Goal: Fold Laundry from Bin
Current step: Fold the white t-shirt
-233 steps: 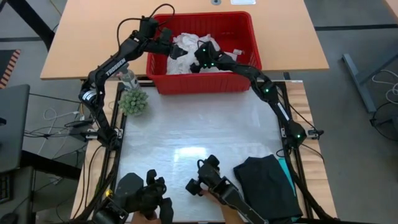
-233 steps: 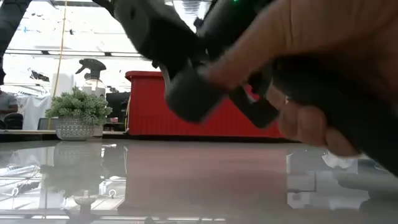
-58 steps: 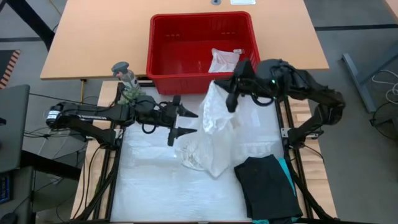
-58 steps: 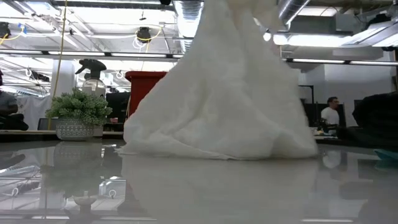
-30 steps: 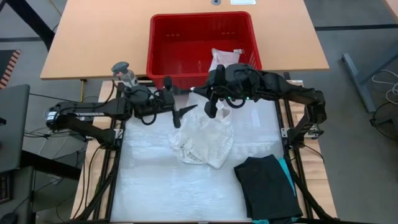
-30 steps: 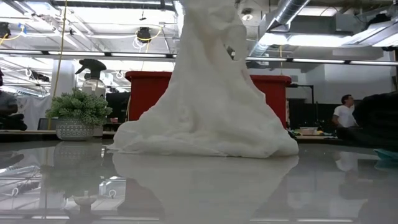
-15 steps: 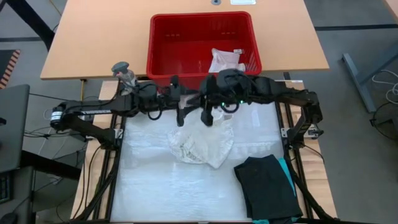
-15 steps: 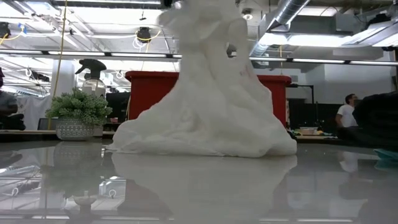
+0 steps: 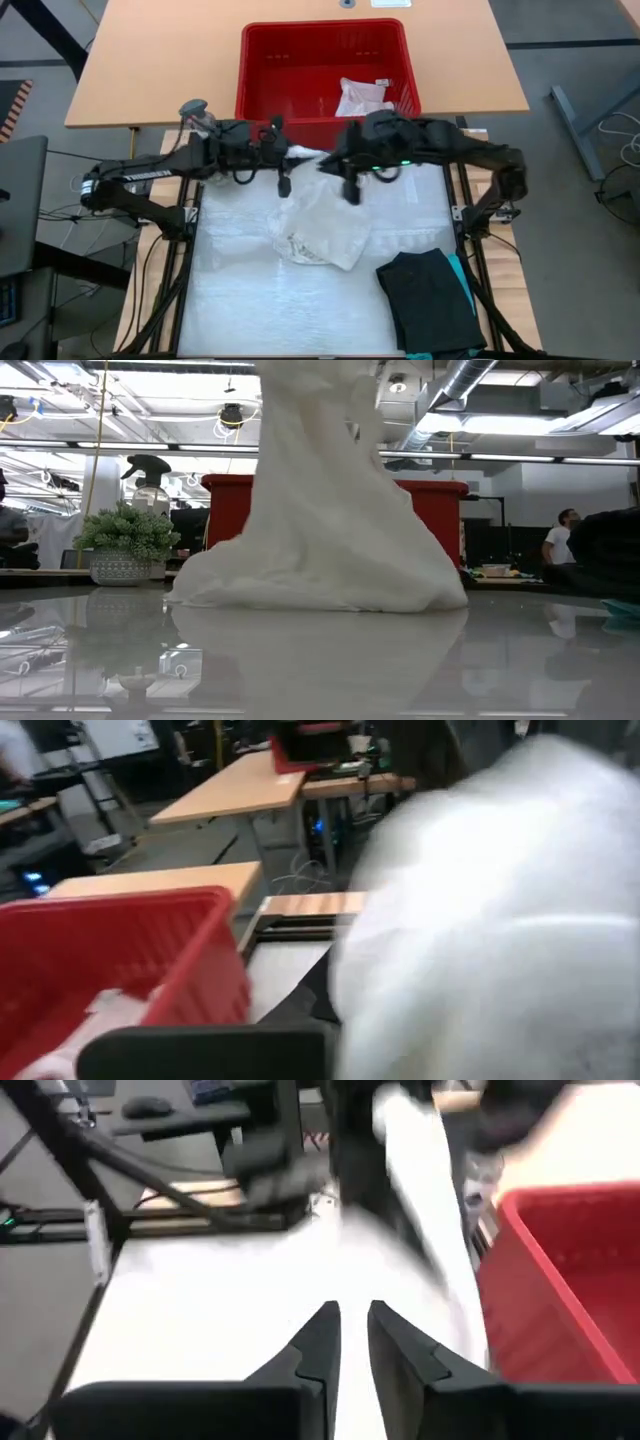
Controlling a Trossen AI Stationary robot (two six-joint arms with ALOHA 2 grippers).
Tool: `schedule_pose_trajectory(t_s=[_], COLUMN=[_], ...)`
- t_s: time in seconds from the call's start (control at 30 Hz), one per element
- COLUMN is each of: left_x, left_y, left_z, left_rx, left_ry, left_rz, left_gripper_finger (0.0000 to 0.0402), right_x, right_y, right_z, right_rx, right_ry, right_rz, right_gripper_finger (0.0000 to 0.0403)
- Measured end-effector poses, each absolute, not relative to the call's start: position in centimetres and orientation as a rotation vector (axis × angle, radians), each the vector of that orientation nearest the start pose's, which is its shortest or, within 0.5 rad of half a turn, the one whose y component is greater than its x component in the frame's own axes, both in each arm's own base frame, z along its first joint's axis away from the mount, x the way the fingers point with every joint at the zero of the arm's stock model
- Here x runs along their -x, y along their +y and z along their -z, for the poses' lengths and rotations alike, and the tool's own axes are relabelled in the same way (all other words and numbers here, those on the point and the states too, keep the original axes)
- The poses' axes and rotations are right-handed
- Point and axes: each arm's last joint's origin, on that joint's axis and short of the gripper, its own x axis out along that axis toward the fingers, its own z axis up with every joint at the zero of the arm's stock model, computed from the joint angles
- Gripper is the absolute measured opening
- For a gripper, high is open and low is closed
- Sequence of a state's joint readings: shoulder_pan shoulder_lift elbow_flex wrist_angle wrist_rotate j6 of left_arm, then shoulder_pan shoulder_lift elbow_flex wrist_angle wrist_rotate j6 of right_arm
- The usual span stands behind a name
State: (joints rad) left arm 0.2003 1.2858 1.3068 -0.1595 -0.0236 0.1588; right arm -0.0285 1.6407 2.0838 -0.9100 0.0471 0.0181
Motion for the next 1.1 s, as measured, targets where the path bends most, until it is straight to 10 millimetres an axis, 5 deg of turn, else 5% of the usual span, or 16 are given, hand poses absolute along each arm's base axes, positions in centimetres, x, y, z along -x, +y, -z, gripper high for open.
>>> schedule_pose_trajectory(t_s=[0.2, 0.33, 0.6, 0.87, 1.1], left_x=[-25.3, -23.7, -21.6, -19.3, -16.4], left_y=[5.4, 4.9, 4.2, 3.8, 3.4], left_z=[-45.8, -48.6, -51.7, -53.5, -55.9], left_rx=[-0.166, -0.155, -0.065, -0.036, -0.048], left_ry=[0.245, 0.225, 0.162, 0.185, 0.155], left_rz=[-0.254, -0.250, -0.153, -0.161, -0.248], left_gripper_finger=[0.0002, 0.0001, 0.0000, 0.0000, 0.0000], right_x=[-24.4, -22.5, -29.0, -34.8, -37.4], right_y=[-1.9, -2.1, -2.8, -5.1, -5.4], right_z=[-49.0, -47.6, -43.0, -36.8, -34.4], right_rx=[-0.035, -0.024, 0.078, 0.122, 0.048], right_ry=[0.697, 0.919, 0.957, 1.084, 1.076], right_rz=[0.229, 0.356, 0.341, 0.246, 0.057], right_gripper_finger=[0.0096, 0.0128, 0.0245, 0.0247, 0.0246])
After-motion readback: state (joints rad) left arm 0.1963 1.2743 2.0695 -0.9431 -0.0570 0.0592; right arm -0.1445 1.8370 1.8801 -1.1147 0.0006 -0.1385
